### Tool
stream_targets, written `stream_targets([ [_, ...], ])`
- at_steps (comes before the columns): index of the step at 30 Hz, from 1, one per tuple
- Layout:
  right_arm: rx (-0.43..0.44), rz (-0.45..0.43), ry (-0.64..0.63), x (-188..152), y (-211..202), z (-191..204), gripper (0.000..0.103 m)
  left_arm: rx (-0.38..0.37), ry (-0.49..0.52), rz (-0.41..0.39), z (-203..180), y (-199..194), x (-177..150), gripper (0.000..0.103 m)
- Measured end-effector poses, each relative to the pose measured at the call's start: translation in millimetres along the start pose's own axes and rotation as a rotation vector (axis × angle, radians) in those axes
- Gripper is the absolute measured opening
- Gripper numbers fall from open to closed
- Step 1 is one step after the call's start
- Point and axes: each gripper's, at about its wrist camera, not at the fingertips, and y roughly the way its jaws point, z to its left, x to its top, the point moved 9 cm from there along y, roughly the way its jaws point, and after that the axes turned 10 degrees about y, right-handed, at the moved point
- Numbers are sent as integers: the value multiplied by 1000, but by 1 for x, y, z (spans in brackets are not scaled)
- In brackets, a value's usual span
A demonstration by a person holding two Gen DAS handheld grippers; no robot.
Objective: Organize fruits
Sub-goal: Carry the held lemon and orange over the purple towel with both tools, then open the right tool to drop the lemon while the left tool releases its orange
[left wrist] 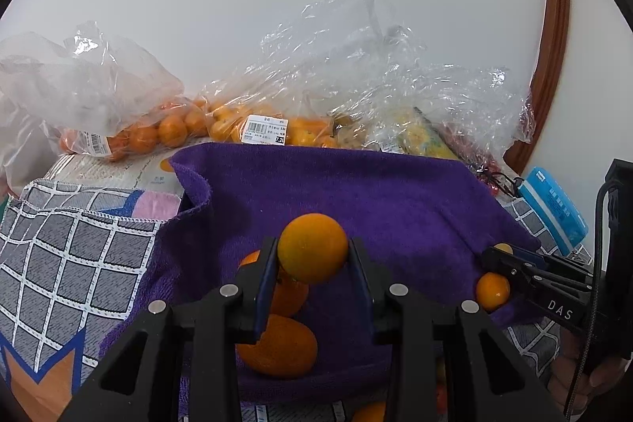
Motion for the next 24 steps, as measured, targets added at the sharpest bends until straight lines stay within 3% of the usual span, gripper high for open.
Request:
stream_targets([
  [17,-3,4,0,1,2,-1,30,7,10,-3,-1,0,1,34],
  [24,1,-2,-6,1,0,1,38,3,16,-11,-2,-2,2,34],
])
